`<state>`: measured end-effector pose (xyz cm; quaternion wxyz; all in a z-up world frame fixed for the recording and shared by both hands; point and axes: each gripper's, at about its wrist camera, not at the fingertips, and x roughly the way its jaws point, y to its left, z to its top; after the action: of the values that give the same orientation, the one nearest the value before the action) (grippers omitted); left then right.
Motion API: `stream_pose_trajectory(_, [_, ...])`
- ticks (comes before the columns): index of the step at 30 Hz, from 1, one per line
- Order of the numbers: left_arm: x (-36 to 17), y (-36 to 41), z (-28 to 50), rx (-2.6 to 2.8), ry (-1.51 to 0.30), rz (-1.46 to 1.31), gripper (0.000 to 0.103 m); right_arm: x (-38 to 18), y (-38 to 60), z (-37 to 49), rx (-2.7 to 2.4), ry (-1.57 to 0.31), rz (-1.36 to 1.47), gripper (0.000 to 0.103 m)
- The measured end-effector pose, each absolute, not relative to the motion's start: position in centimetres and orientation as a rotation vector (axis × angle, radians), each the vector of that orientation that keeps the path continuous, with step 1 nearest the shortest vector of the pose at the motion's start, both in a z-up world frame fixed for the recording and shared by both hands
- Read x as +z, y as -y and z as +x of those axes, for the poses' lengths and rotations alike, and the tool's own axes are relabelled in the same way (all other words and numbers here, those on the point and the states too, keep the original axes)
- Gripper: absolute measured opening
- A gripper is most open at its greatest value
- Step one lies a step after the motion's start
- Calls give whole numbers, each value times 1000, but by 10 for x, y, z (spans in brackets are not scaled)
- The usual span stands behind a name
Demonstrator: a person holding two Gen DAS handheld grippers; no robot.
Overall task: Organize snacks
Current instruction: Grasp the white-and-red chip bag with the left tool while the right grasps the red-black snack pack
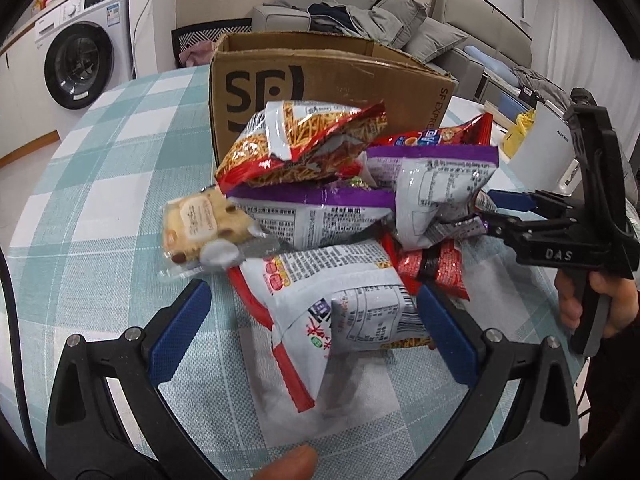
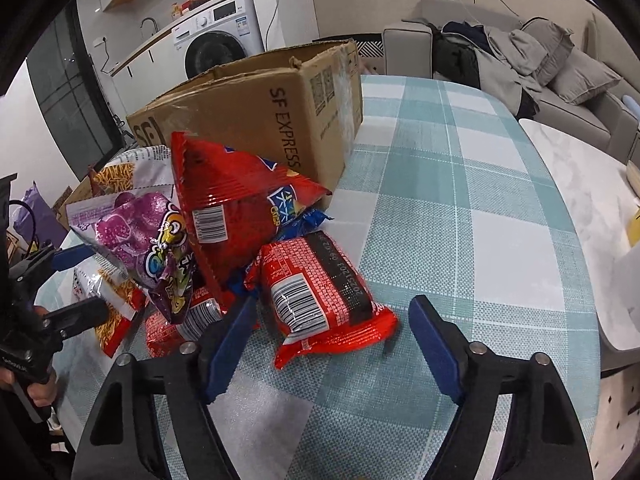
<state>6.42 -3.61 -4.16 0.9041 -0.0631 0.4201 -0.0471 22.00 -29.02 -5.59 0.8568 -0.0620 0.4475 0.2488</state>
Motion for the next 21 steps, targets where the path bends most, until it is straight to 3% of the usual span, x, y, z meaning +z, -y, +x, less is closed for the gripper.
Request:
stream_pose_trajectory(6, [-56,29,70,-134,-896,-183,101,-59,285,228,542,-946,-121,78])
stream_pose_trajectory(14, [-65,32,75,-241,-889,-179,64,-57,291,220,544,-931,-83,64])
stream_pose_trajectory(21, [-62,35,66,-259,-858,-184,53,-54,291,209,538,-918,-92,50])
